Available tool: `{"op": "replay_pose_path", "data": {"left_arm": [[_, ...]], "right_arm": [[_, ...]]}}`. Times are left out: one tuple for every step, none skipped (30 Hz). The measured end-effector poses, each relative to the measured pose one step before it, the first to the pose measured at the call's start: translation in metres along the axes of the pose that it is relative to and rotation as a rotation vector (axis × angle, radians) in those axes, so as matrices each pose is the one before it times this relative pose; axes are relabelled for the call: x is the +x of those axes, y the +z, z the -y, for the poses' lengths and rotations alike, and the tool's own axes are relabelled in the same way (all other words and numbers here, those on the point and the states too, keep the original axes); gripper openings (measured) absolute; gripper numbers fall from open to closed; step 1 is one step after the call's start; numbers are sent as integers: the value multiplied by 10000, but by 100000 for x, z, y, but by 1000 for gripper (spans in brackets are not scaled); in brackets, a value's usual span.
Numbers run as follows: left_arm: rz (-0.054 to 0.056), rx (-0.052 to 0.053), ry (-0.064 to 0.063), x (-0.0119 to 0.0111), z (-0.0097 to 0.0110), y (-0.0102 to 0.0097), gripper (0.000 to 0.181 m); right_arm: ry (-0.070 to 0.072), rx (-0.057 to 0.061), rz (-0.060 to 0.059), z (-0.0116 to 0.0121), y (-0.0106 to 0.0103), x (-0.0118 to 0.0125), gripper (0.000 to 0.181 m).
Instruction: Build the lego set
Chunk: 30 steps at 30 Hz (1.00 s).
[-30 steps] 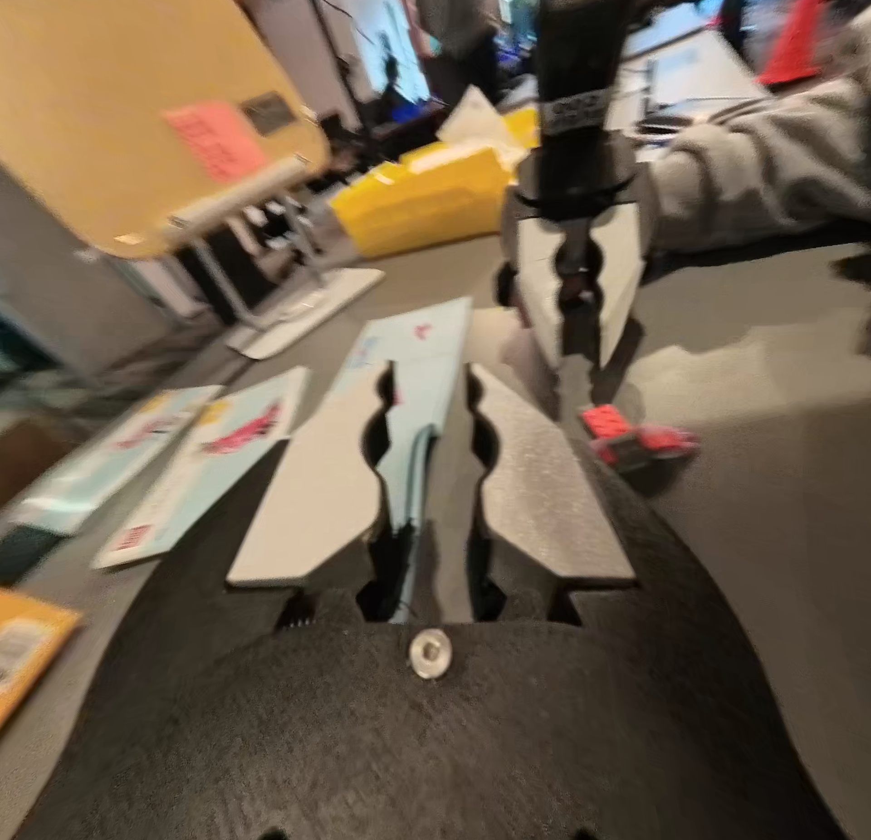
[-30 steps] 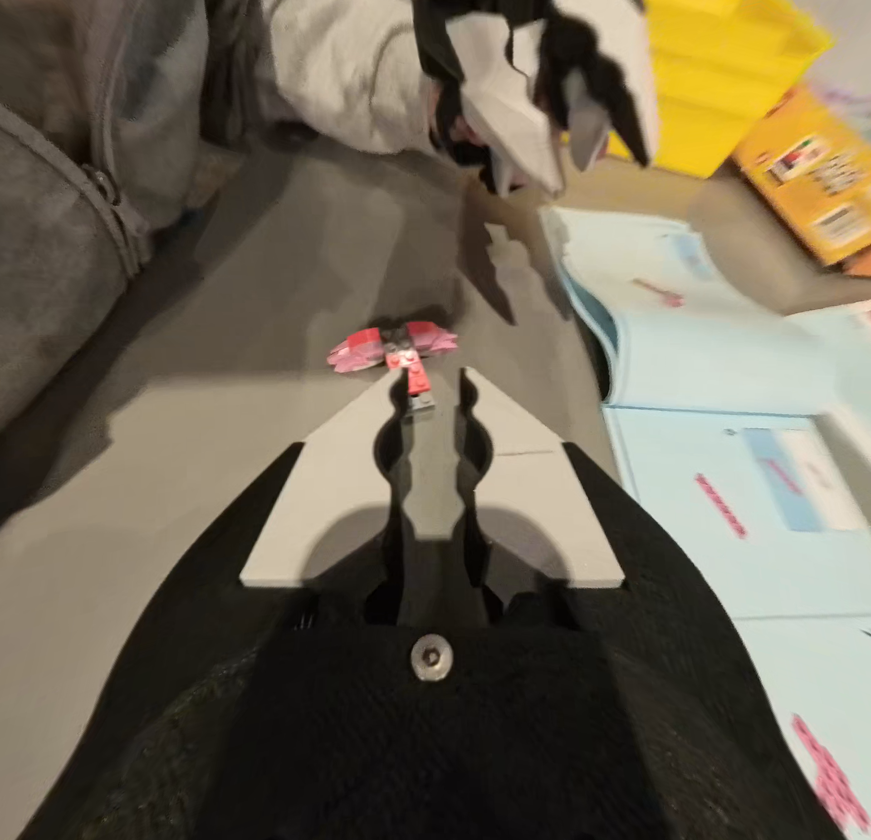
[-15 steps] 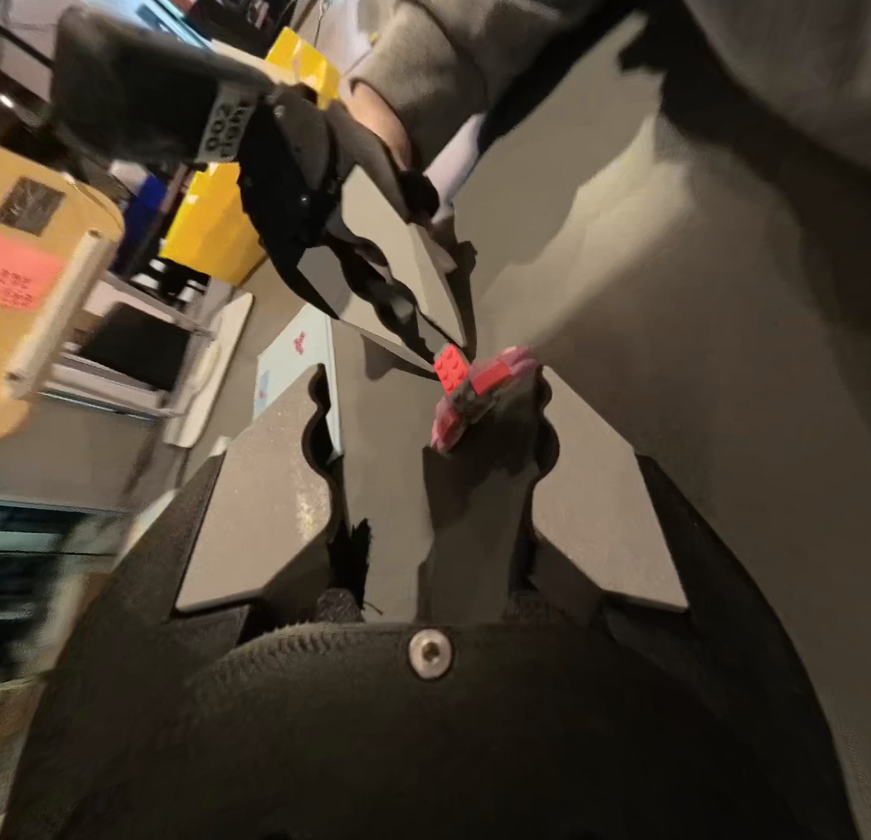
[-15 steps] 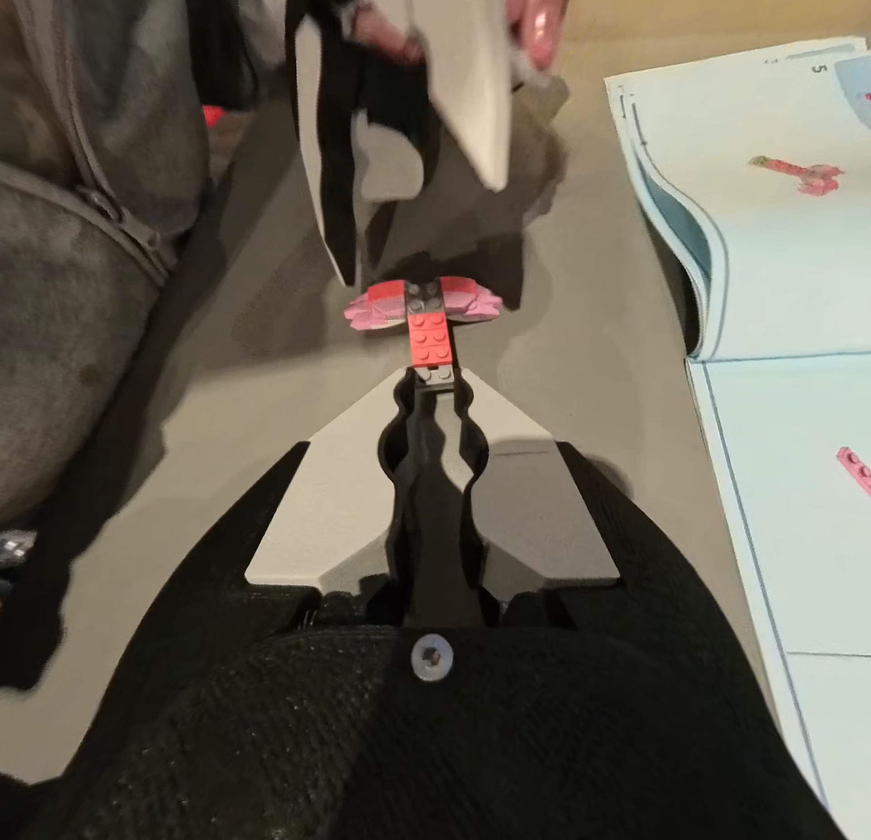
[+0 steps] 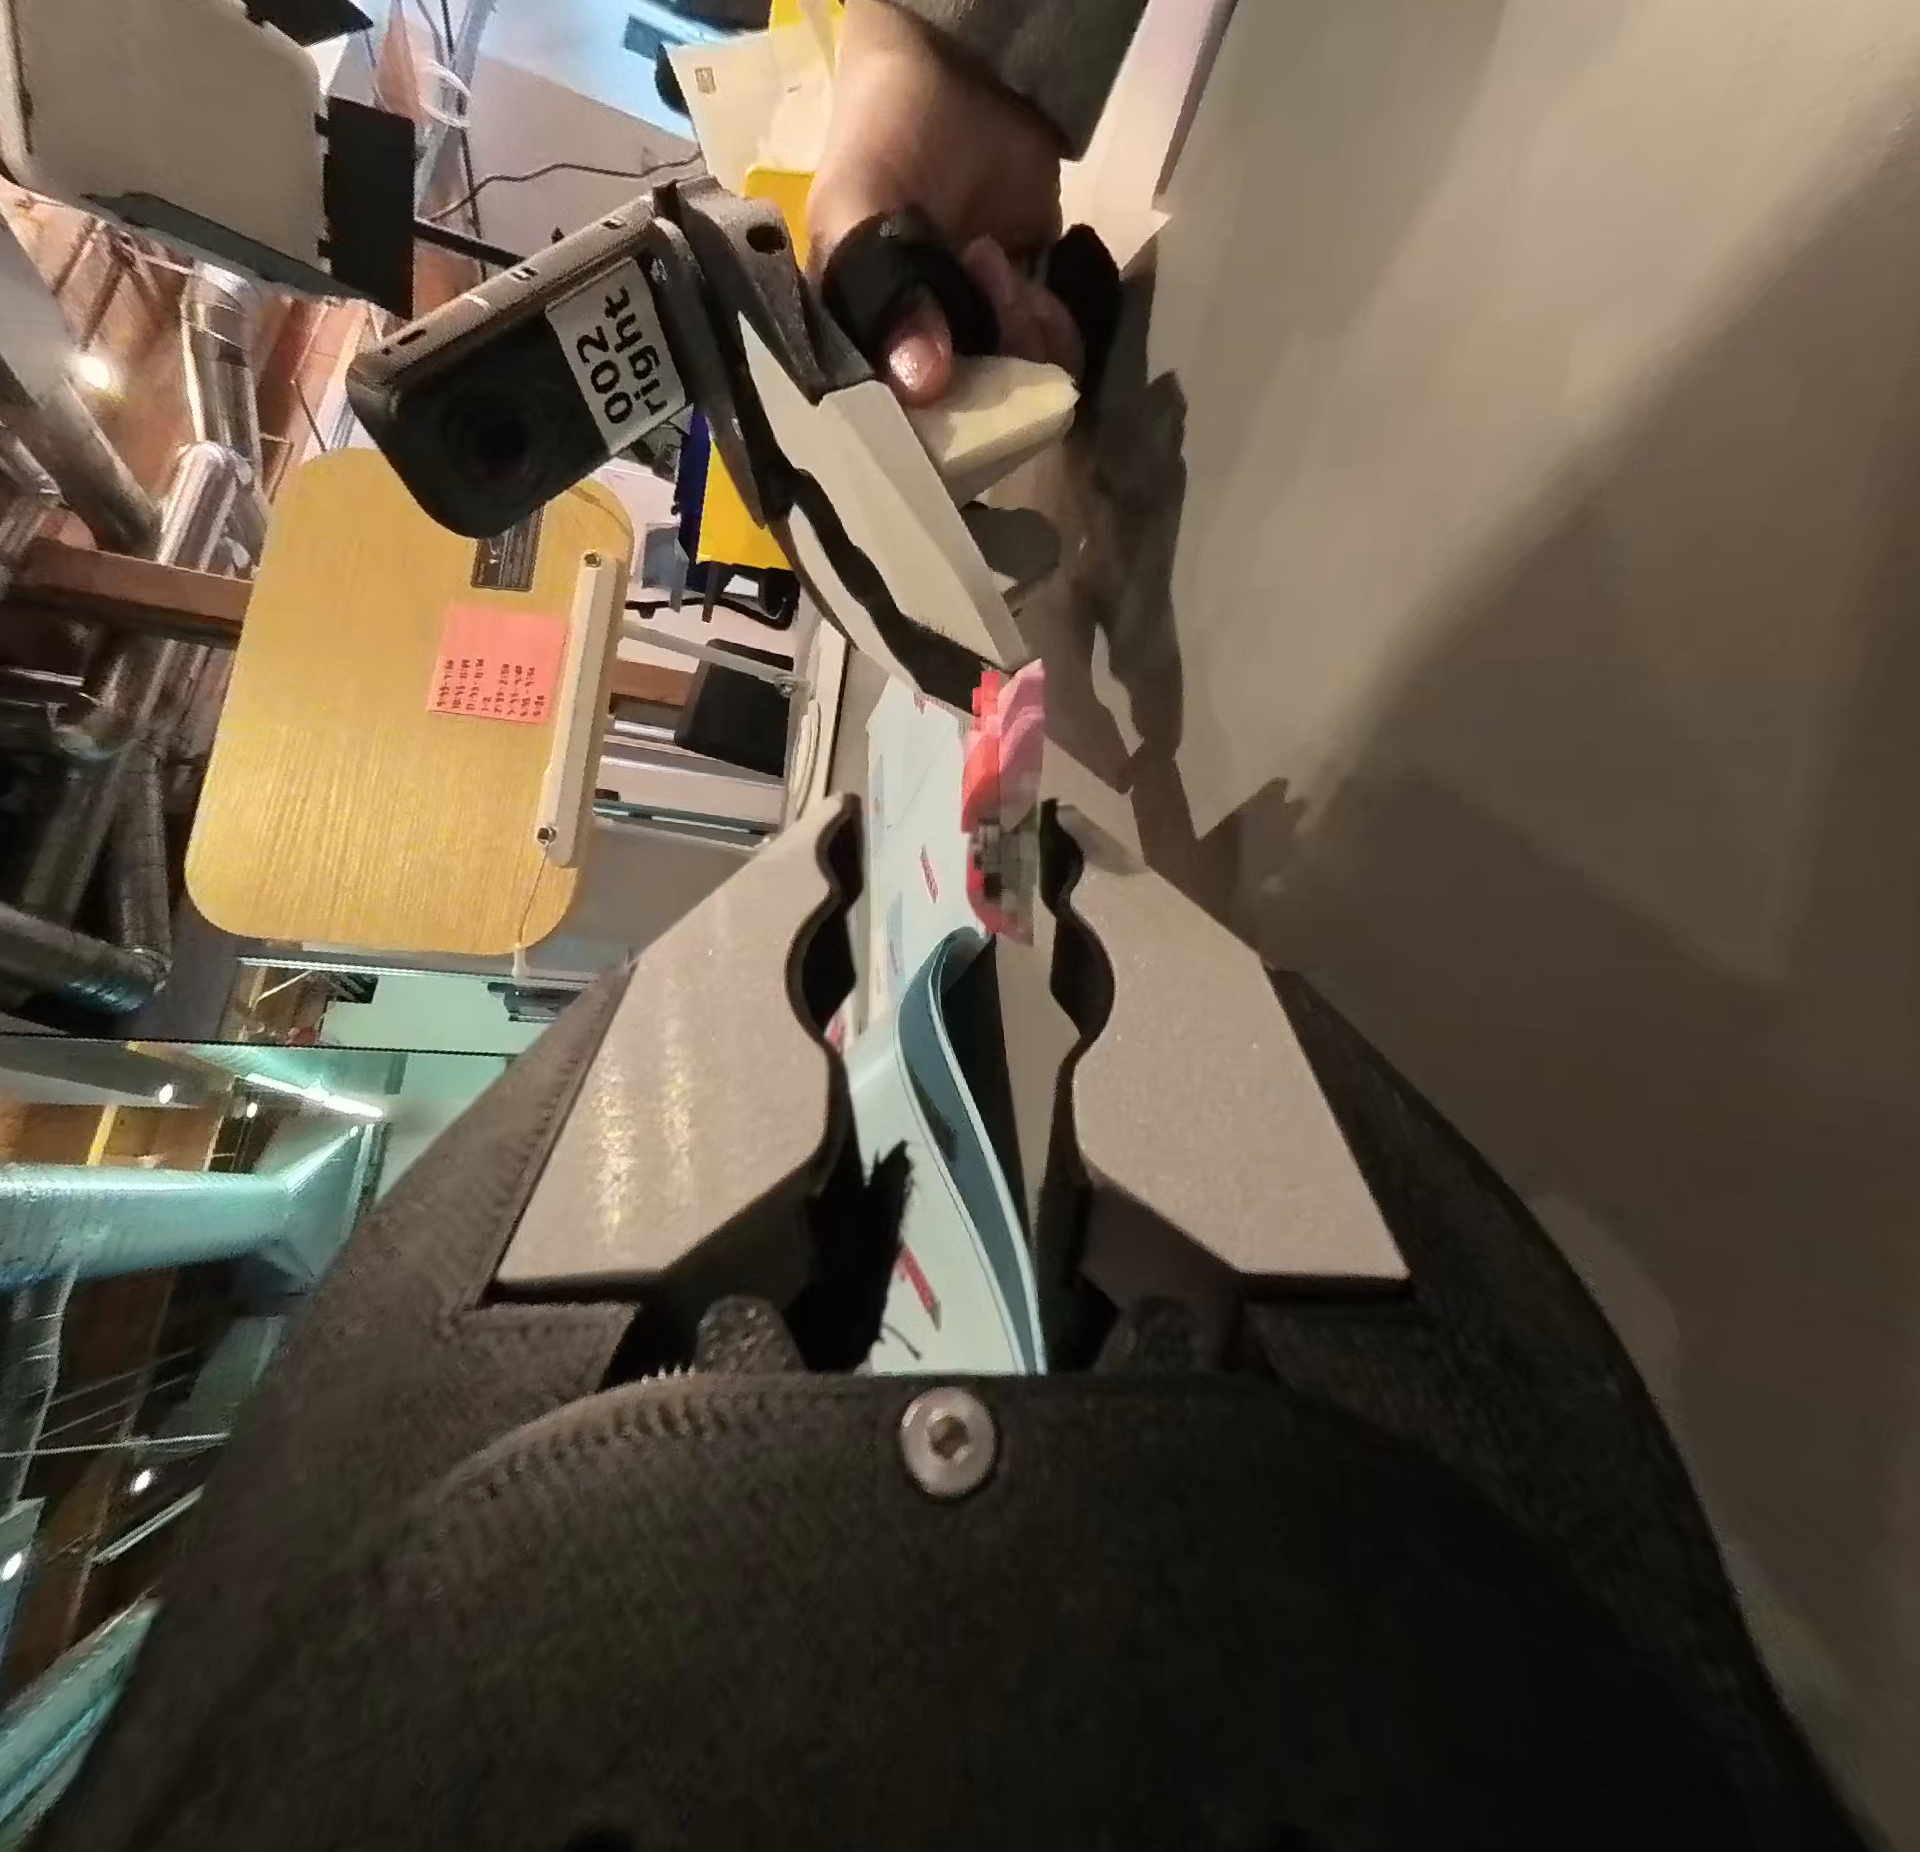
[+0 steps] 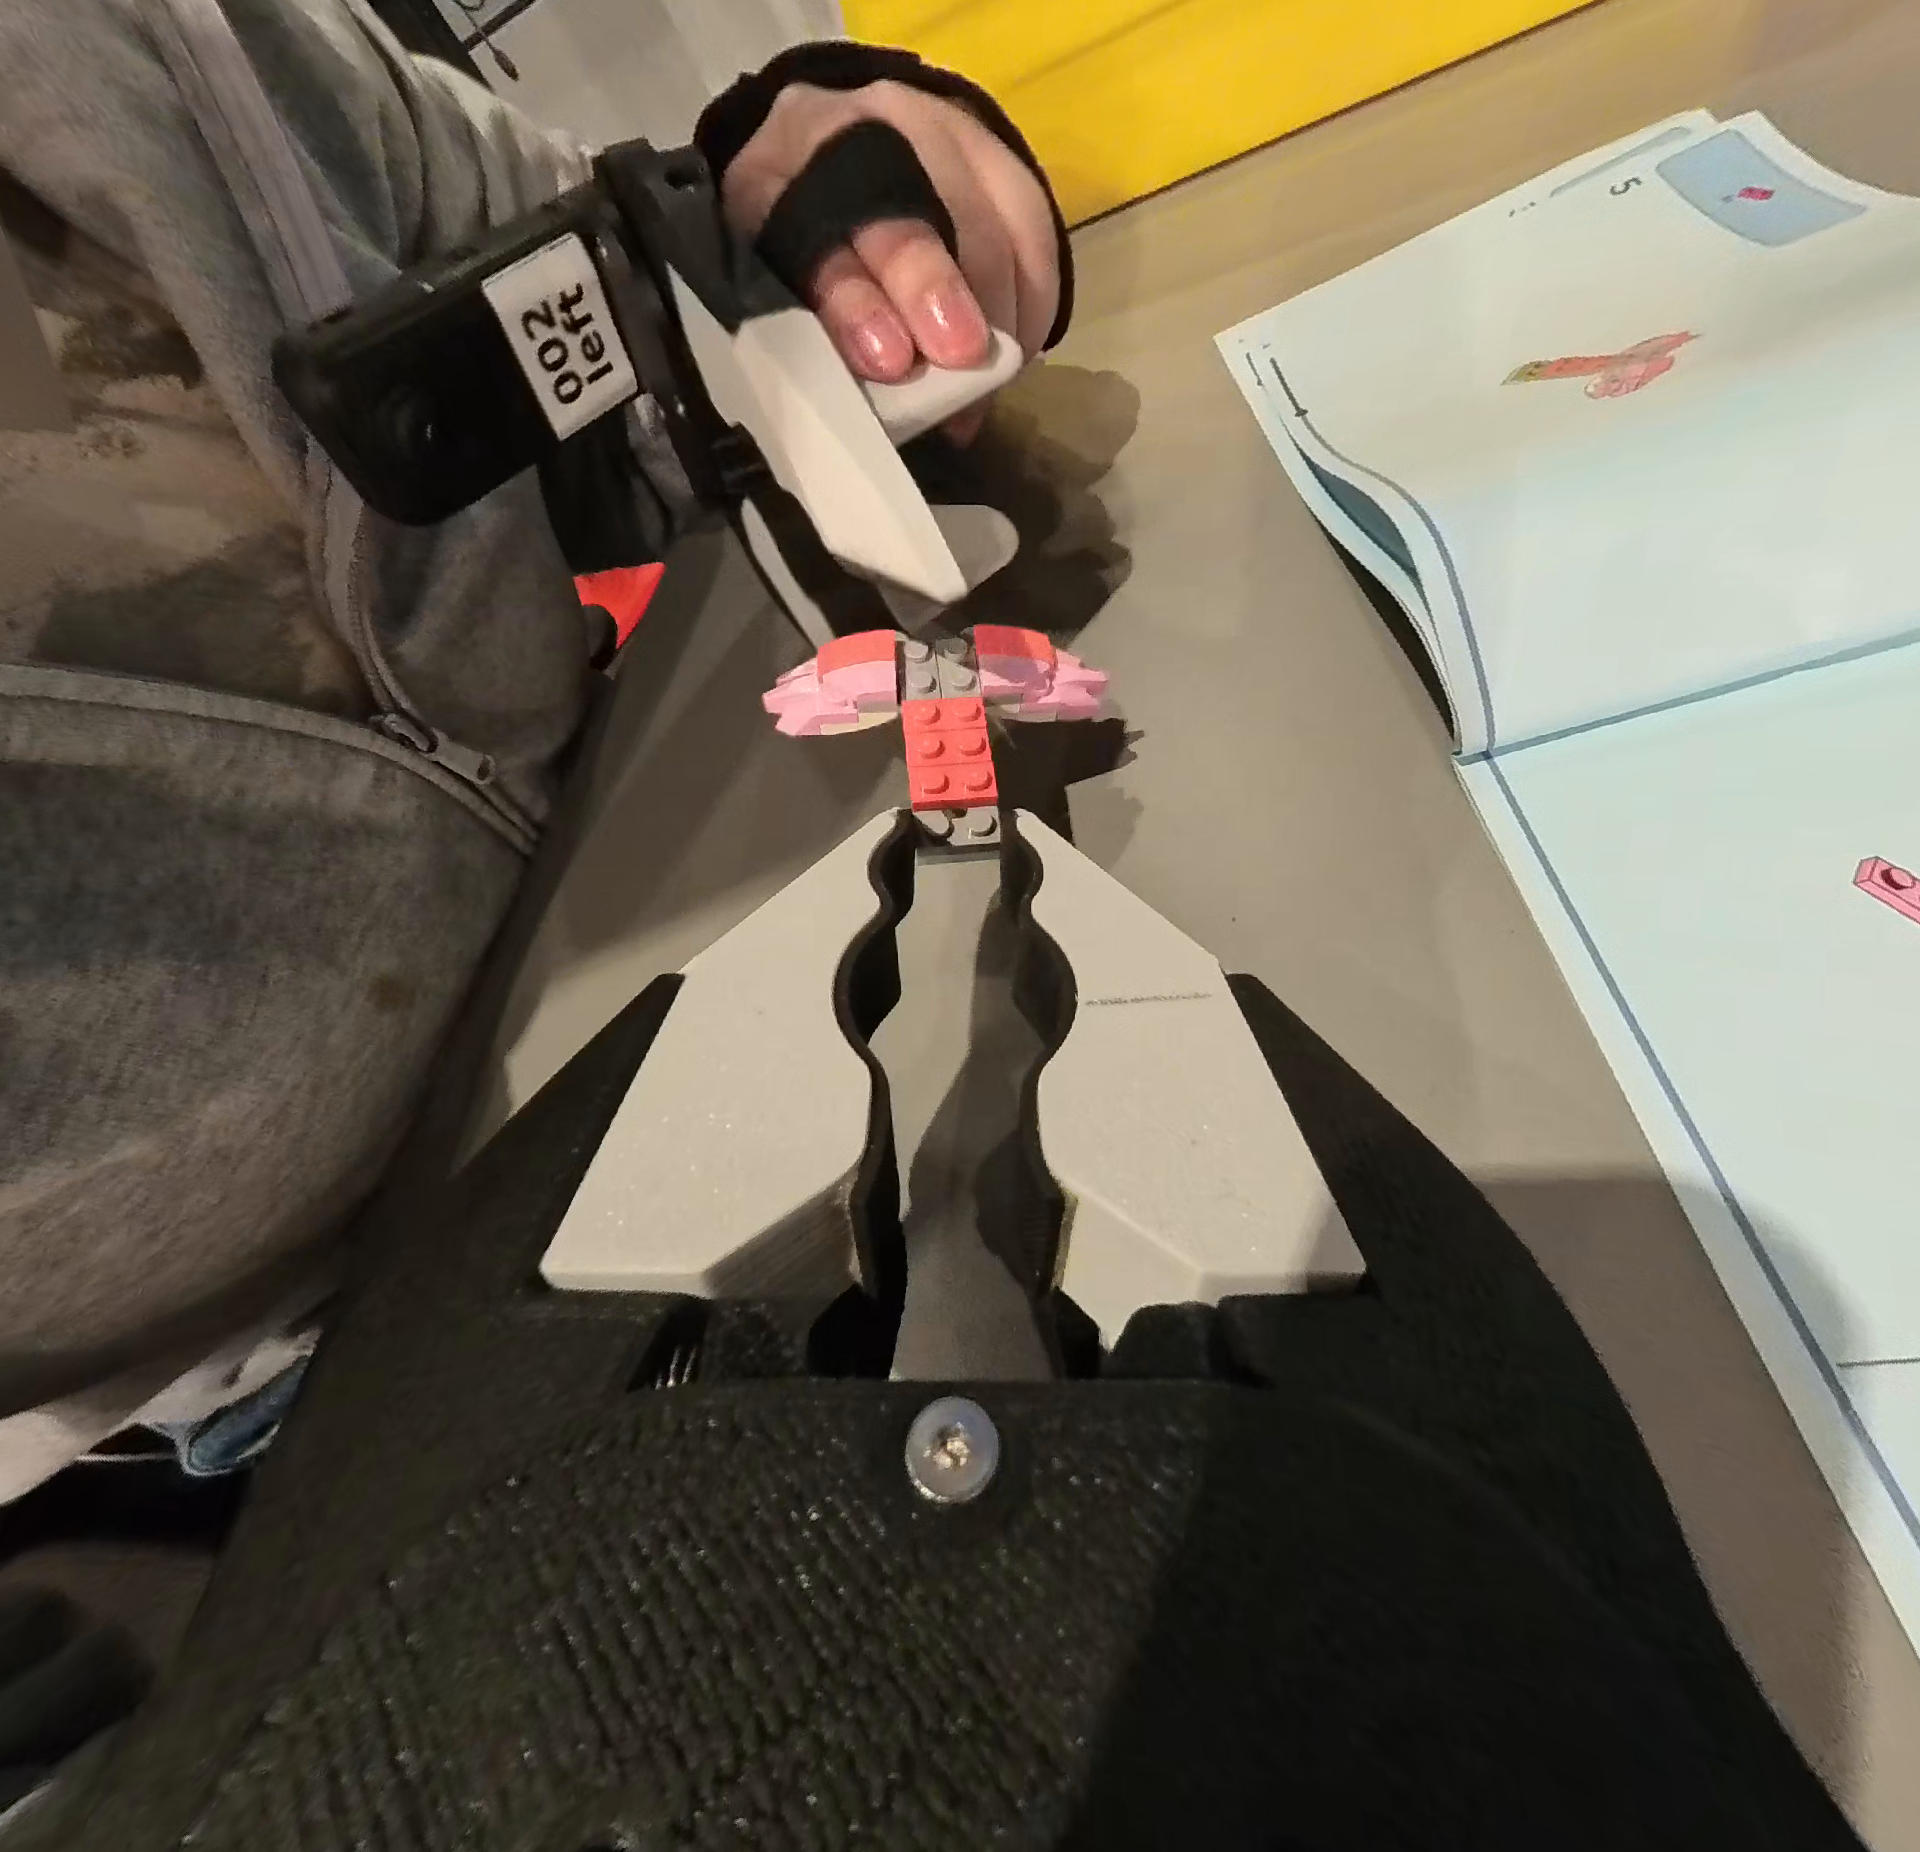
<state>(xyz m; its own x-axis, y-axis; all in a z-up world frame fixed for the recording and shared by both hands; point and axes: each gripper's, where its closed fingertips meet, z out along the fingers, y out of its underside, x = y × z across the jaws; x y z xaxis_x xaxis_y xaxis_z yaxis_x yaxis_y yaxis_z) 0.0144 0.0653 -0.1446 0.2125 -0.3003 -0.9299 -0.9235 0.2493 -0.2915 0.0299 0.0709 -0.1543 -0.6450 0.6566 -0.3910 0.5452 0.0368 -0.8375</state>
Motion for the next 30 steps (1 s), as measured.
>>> {"op": "replay_pose_path", "data": {"left_arm": [[-57, 4, 5, 106, -33, 2, 28], [-111, 14, 61, 203, 24, -3, 16], [-27, -37, 48, 99, -33, 45, 13], [67, -103, 22, -107, -143, 81, 12], [24, -175, -63, -114, -250, 103, 11], [-48, -142, -161, -47, -211, 100, 11], [-88, -98, -266, -15, -154, 72, 12], [-67, -33, -394, -109, -100, 52, 12], [-112, 0, -508, -100, -77, 34, 11], [-132, 25, -551, -117, -84, 15, 11], [-142, 42, -552, -125, -110, -3, 11], [-141, 45, -531, -149, -113, -17, 11], [-138, 40, -475, -137, -118, -27, 11], [-139, 63, -400, -101, -82, -44, 11], [-117, 48, -306, -95, -80, -52, 11], [-56, 9, -179, -123, -97, -49, 11], [-43, -16, -83, -94, -101, -50, 11], [2, -3, -54, -98, -60, -43, 11], [-13, -26, -42, -28, -78, -5, 11], [-35, -42, -15, 40, -96, 26, 11], [15, 23, 11, -4, 6, 5, 11], [-9, 9, 6, 12, 28, -2, 11], [-58, -1, -1, 97, 14, -3, 11], [-40, 0, 26, 99, -22, 10, 11], [60, 7, 95, -7, -26, 2, 11], [98, -10, 164, -77, -15, -15, 11], [113, -37, 241, -75, -53, -29, 12], [71, -86, 331, 24, -142, -14, 12], [48, -87, 387, 106, -178, 3, 12], [-6, -99, 412, 212, -196, 4, 12]], "right_arm": [[28, 31, 18, 37, -22, 11, 14], [-6, 77, -28, 93, -40, 26, 14], [-64, 120, -173, 160, -79, 165, 15], [-189, 241, -390, 350, -105, 335, 16], [-307, 429, -584, 663, -88, 463, 23], [-515, 345, -415, 554, -68, 94, 41], [-656, 178, -505, 307, -23, 109, 53], [-925, 15, -484, 124, 53, -40, 57], [-1260, -72, -679, 64, 110, 137, 56], [-1535, -267, -681, -240, 210, 117, 54], [-1448, -509, -728, -560, 304, 233, 49], [-1184, -519, -667, -598, 390, 232, 42], [-946, -336, -392, -415, 449, -138, 39], [-708, -265, -350, -277, 413, -126, 37], [-566, -88, -433, 71, 261, 116, 31], [-429, -47, -417, 160, 129, 279, 24], [-293, -119, -353, 31, 85, 356, 20], [-250, -35, -263, 68, 22, 281, 18], [-241, 28, -273, 132, -71, 314, 14], [-269, -5, -221, 95, -80, 235, 13], [-286, -33, -162, 61, -43, 91, 15], [-292, -8, -111, 109, -7, -27, 14], [-238, -6, -7, 125, 24, -168, 13], [-199, -16, -27, 91, 25, -104, 12], [-190, -56, -74, 0, -1, 90, 11], [41, -24, -37, 42, -33, 176, 10], [294, 18, 37, 73, 9, 134, 9], [147, 10, 118, -27, 113, -86, 9], [-89, 94, 100, 0, 83, -215, 9], [63, 162, 207, 19, 54, -318, 10]]}}
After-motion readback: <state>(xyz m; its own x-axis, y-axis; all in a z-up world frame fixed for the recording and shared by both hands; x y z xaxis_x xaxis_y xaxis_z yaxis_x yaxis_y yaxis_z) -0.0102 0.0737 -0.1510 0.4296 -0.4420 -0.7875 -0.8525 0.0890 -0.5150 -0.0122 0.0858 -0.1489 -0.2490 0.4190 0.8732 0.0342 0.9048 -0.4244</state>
